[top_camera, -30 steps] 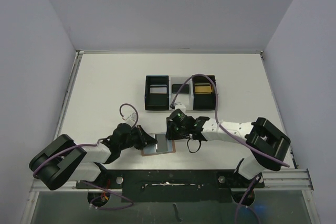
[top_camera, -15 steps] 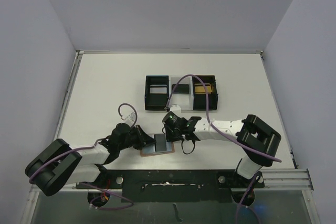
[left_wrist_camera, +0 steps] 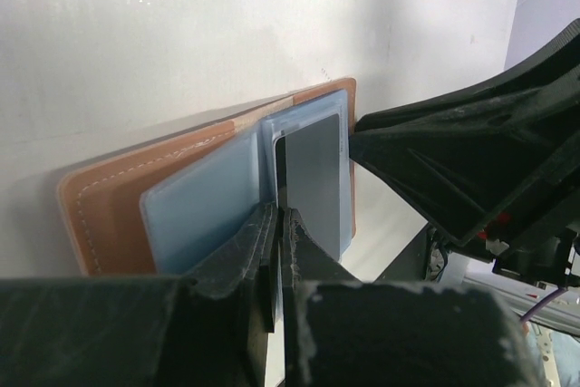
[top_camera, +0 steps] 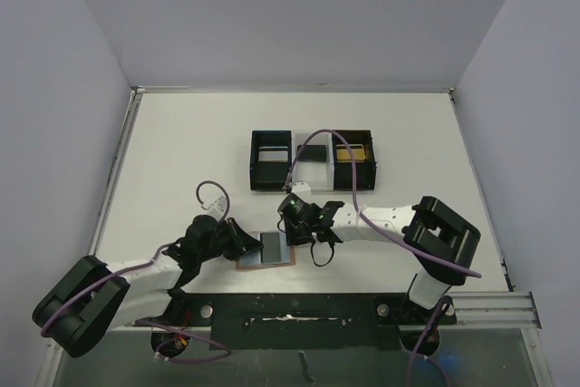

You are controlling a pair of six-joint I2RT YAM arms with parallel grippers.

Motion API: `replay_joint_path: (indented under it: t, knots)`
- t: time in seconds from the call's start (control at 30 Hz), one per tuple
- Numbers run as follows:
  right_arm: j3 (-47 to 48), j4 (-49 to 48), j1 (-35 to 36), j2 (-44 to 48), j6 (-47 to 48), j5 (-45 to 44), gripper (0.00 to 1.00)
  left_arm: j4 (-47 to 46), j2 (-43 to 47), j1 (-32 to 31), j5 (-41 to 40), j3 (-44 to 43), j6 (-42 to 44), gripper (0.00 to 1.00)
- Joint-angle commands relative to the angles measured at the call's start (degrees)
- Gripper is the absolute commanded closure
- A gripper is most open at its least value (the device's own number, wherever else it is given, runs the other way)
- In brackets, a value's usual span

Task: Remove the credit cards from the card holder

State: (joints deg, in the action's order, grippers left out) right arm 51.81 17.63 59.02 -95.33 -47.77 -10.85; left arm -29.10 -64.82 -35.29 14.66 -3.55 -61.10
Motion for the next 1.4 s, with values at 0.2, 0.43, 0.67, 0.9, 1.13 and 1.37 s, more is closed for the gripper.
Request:
replay_joint_path:
  t: [0.2, 0.43, 0.67, 0.9, 1.13, 1.37]
  knots:
    - [-1.1, 2.5, 0.0, -1.0, 1.0, -0.6, 0.77, 4.9, 5.0, 2.1, 1.9, 0.4, 3.4, 1.00]
    - [1.2, -2.6, 0.0, 4.3, 3.4, 3.7, 0.66, 2.2, 5.2, 2.3, 3.7, 0.3, 3.3, 1.00]
    - [7.2, -3.1, 1.7, 0.3, 3.0, 4.6, 0.51, 0.8, 5.1, 2.2, 4.5, -0.4, 2.8, 1.00]
    - [12.4, 1.9, 2.6, -3.8, 1.8, 0.5, 0.43, 0.1, 6.1, 2.2, 5.0, -0.2, 2.6, 1.00]
    - [17.1, 5.9, 4.0, -8.4, 0.9, -1.4, 0.42, -0.5, 6.1, 2.2, 5.1, -0.1, 2.7, 1.00]
    - [18.6, 9.2, 4.5, -10.7, 0.7, -3.1, 0.47, -0.5, 6.4, 2.2, 5.0, 0.3, 2.5, 1.00]
